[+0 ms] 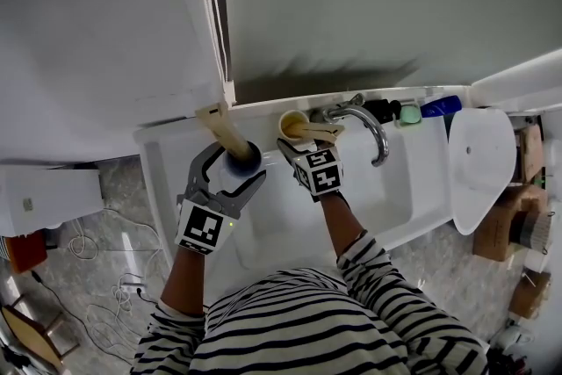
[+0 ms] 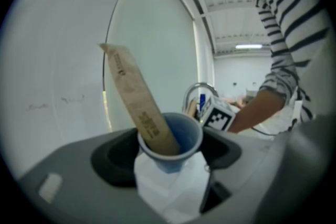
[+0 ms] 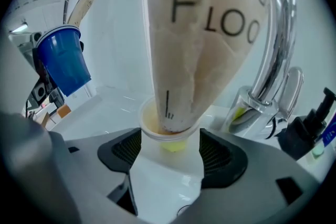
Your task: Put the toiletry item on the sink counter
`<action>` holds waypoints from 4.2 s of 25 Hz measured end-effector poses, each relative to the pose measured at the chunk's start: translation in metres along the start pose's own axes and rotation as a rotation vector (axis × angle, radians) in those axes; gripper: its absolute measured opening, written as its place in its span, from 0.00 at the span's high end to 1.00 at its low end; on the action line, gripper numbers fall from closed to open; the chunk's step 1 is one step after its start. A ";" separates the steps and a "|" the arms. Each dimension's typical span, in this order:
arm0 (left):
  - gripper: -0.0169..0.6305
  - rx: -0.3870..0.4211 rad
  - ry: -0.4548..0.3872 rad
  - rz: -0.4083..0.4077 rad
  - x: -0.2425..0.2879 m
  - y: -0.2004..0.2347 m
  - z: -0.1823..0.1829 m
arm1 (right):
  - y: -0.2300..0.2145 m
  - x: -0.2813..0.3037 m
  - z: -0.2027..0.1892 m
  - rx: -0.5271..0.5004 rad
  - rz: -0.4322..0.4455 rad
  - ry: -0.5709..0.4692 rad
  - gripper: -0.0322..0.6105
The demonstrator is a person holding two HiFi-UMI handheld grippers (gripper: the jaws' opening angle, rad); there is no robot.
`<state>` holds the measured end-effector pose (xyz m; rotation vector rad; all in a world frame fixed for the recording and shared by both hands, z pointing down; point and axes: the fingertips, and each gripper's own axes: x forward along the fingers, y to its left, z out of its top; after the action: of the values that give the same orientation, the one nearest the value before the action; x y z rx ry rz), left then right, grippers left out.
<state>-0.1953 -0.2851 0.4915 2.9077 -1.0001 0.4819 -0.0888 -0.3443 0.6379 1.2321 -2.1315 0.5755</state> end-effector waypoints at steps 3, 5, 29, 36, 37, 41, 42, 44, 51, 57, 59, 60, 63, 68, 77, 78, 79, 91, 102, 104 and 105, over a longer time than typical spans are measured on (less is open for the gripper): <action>0.41 0.003 -0.003 0.004 -0.002 0.000 0.002 | 0.001 -0.005 -0.002 0.022 0.008 0.000 0.46; 0.41 0.004 -0.002 0.006 -0.002 0.000 0.002 | 0.002 -0.009 -0.005 0.024 0.010 0.000 0.46; 0.41 0.036 -0.007 0.028 -0.003 -0.008 0.013 | 0.040 -0.128 0.035 0.029 0.053 -0.190 0.46; 0.41 0.026 0.014 0.031 0.013 -0.001 -0.003 | 0.042 -0.145 0.053 0.016 0.055 -0.249 0.46; 0.41 0.023 0.018 0.029 0.016 0.000 -0.006 | 0.042 -0.145 0.053 0.017 0.054 -0.248 0.46; 0.41 0.016 0.032 0.020 0.029 0.004 -0.021 | 0.040 -0.143 0.050 0.019 0.053 -0.238 0.46; 0.41 0.013 0.035 0.017 0.033 0.004 -0.025 | 0.039 -0.143 0.050 0.020 0.054 -0.238 0.46; 0.41 0.005 0.042 0.016 0.039 0.006 -0.032 | 0.038 -0.141 0.051 0.018 0.055 -0.236 0.46; 0.41 -0.036 0.059 0.023 0.058 0.014 -0.053 | 0.037 -0.135 0.047 0.012 0.066 -0.210 0.46; 0.41 -0.070 0.082 0.022 0.072 0.016 -0.072 | 0.036 -0.129 0.043 0.007 0.066 -0.186 0.46; 0.41 -0.072 0.086 0.020 0.076 0.016 -0.075 | 0.035 -0.128 0.042 0.007 0.064 -0.179 0.46; 0.41 -0.077 0.091 0.020 0.078 0.015 -0.079 | 0.034 -0.127 0.042 0.007 0.063 -0.176 0.46; 0.41 -0.080 0.102 0.022 0.082 0.016 -0.087 | 0.033 -0.126 0.040 0.007 0.060 -0.170 0.46; 0.41 -0.081 0.117 0.022 0.085 0.017 -0.096 | 0.032 -0.124 0.038 0.001 0.057 -0.158 0.46; 0.41 -0.036 0.122 0.011 0.095 0.013 -0.098 | 0.033 -0.120 0.035 -0.004 0.060 -0.147 0.46; 0.41 -0.027 0.122 0.009 0.096 0.012 -0.098 | 0.032 -0.120 0.035 -0.004 0.060 -0.147 0.46; 0.41 -0.020 0.121 0.008 0.095 0.012 -0.098 | 0.032 -0.121 0.035 -0.004 0.059 -0.146 0.46; 0.41 -0.021 0.076 0.024 0.095 0.013 -0.096 | 0.032 -0.122 0.036 0.002 0.059 -0.148 0.46; 0.41 -0.013 0.065 0.022 0.096 0.011 -0.097 | 0.034 -0.124 0.036 -0.003 0.067 -0.147 0.46; 0.38 -0.006 0.059 0.022 0.096 0.011 -0.096 | 0.034 -0.125 0.036 -0.005 0.067 -0.147 0.46; 0.36 -0.003 0.056 0.023 0.096 0.012 -0.095 | 0.033 -0.125 0.036 -0.006 0.066 -0.147 0.46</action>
<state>-0.1576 -0.3392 0.6096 2.8661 -1.0277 0.5588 -0.0800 -0.2740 0.5232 1.2381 -2.3017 0.5203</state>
